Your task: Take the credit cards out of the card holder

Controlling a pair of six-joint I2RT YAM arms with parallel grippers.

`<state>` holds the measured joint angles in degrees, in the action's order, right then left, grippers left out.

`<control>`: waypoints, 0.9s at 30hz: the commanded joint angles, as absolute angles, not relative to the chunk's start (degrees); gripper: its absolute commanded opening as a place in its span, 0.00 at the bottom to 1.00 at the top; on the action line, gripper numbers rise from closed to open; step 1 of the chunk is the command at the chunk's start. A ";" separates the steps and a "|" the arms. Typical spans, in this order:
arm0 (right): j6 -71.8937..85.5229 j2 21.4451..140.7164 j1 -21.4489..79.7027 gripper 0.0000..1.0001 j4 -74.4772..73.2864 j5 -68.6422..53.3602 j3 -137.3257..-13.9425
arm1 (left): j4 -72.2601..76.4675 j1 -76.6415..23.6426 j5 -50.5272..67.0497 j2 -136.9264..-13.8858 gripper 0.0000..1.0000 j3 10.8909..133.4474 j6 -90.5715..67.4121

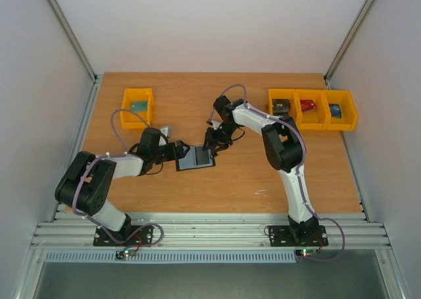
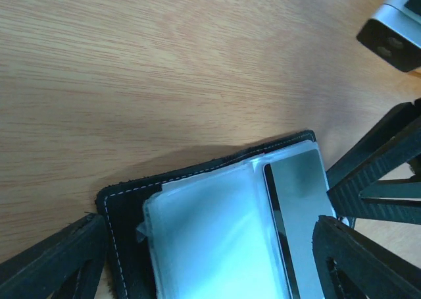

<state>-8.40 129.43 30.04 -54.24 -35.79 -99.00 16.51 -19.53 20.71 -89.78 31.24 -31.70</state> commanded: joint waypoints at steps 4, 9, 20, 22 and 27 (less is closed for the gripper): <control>-4.71 131.17 30.94 0.30 -48.92 -45.49 -99.42 | 24.02 -19.60 26.36 -91.70 0.85 30.80 -30.96; -3.82 131.12 30.86 0.18 -47.07 -47.82 -99.51 | 27.49 -19.61 29.24 -91.38 0.71 29.94 -30.76; -6.69 126.08 27.10 0.06 -46.85 -49.15 -95.55 | 27.32 -19.60 30.90 -87.93 0.00 29.26 -27.84; -10.59 123.77 26.02 0.15 -49.29 -47.87 -94.95 | 27.25 -19.48 34.10 -85.65 0.00 29.62 -24.60; -15.95 112.60 20.46 0.40 -49.91 -45.54 -88.61 | 26.36 -19.18 39.81 -76.89 0.00 32.02 -18.46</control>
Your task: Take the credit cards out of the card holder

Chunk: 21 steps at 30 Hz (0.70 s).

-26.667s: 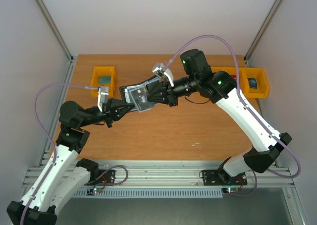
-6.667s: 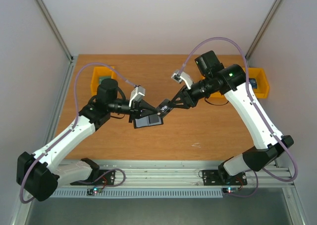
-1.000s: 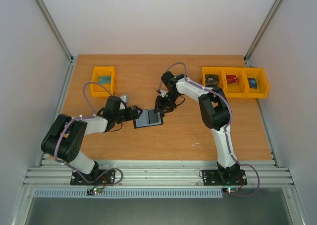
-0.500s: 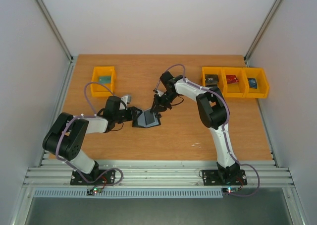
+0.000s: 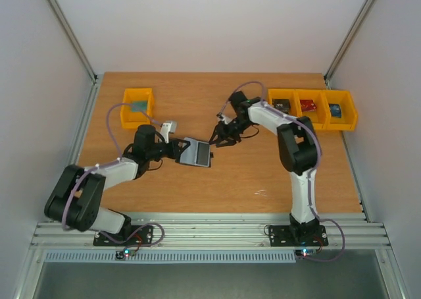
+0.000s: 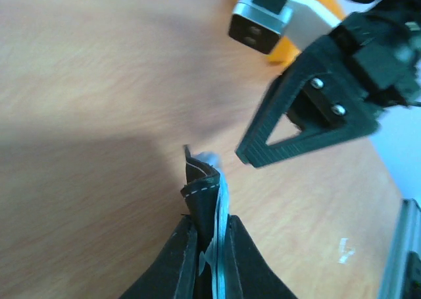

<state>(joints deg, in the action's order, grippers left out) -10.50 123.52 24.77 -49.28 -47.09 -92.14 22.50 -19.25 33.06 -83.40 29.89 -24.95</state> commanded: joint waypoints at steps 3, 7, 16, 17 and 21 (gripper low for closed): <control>-18.17 101.84 16.87 0.52 -47.56 -45.01 -84.04 | 23.75 -19.16 43.28 -71.20 0.00 35.60 -14.56; -23.17 89.46 16.22 0.97 -44.28 -50.14 -80.39 | 20.02 -19.18 48.08 -63.44 0.00 40.15 -8.19; -20.34 73.06 20.08 0.98 -30.77 -58.15 -78.23 | 29.06 -19.07 54.97 -55.25 0.00 48.32 -23.07; -20.16 72.77 20.71 0.98 -30.39 -59.27 -79.21 | 28.88 -19.09 54.87 -54.74 0.00 49.16 -24.20; -19.95 73.15 23.72 0.98 -30.39 -61.90 -82.61 | 28.43 -19.08 53.42 -53.09 0.00 51.32 -26.81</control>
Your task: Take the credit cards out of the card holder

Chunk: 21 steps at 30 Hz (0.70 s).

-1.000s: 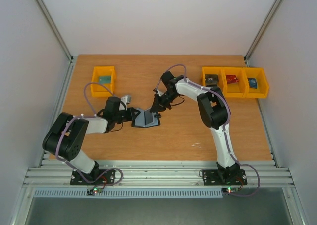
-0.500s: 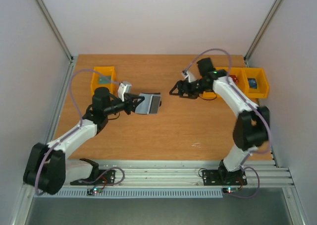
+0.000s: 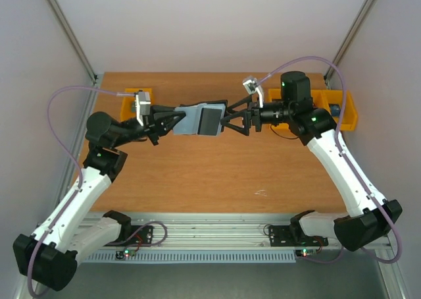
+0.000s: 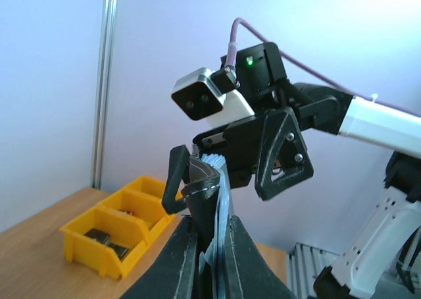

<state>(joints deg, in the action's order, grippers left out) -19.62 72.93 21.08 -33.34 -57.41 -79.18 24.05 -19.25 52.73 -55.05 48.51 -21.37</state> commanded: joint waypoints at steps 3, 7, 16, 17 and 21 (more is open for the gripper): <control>-19.78 73.96 26.06 0.99 -30.55 -63.03 -83.94 | 28.21 -19.08 52.96 -52.37 0.00 51.59 -29.02; -19.07 75.02 28.20 0.88 -30.07 -63.02 -85.62 | 27.50 -19.07 52.85 -51.73 0.00 51.59 -30.03; -16.40 74.93 28.28 0.02 -27.62 -64.13 -84.58 | 27.00 -19.10 48.48 -50.85 0.00 50.35 -31.82; -16.43 74.85 28.29 0.01 -27.75 -63.79 -84.48 | 26.25 -19.08 47.46 -50.81 0.00 50.17 -31.97; -15.83 74.62 28.29 0.01 -29.07 -59.68 -84.53 | 19.09 -18.99 37.79 -50.18 0.32 48.87 -31.00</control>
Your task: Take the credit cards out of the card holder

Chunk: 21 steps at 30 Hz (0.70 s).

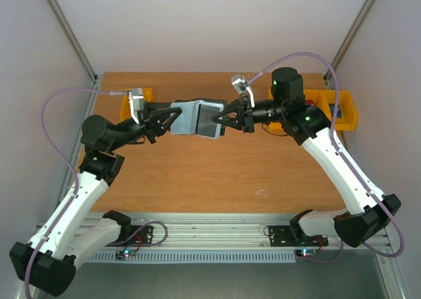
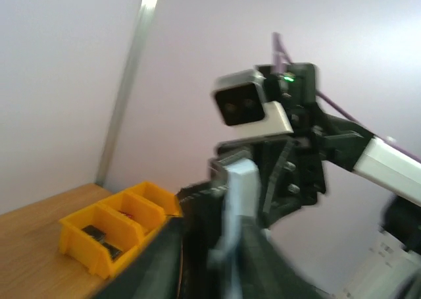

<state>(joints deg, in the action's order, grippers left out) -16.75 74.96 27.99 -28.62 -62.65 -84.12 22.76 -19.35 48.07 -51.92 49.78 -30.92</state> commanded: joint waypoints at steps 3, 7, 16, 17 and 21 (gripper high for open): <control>-16.00 75.46 28.14 0.01 -34.60 -47.23 -86.29 | 13.17 -18.63 26.14 -49.70 0.66 47.87 -25.67; -14.12 79.88 28.10 0.01 -48.34 -25.89 -92.59 | 12.24 -15.84 21.14 -49.21 0.70 47.77 -18.91; -16.53 84.73 34.07 0.01 -54.80 -17.84 -100.05 | 20.11 -16.81 53.29 -50.54 0.47 46.21 -23.50; -17.33 84.62 34.83 0.01 -52.98 -19.62 -100.01 | 20.13 -17.78 54.27 -50.92 0.45 45.93 -25.19; -19.44 84.12 36.56 0.01 -47.82 -29.64 -99.40 | 17.47 -20.70 54.12 -52.07 0.40 45.71 -26.98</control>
<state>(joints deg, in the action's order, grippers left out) -16.38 85.67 35.00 -53.30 -21.61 -97.51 15.40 -18.63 48.14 -50.87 46.59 -22.94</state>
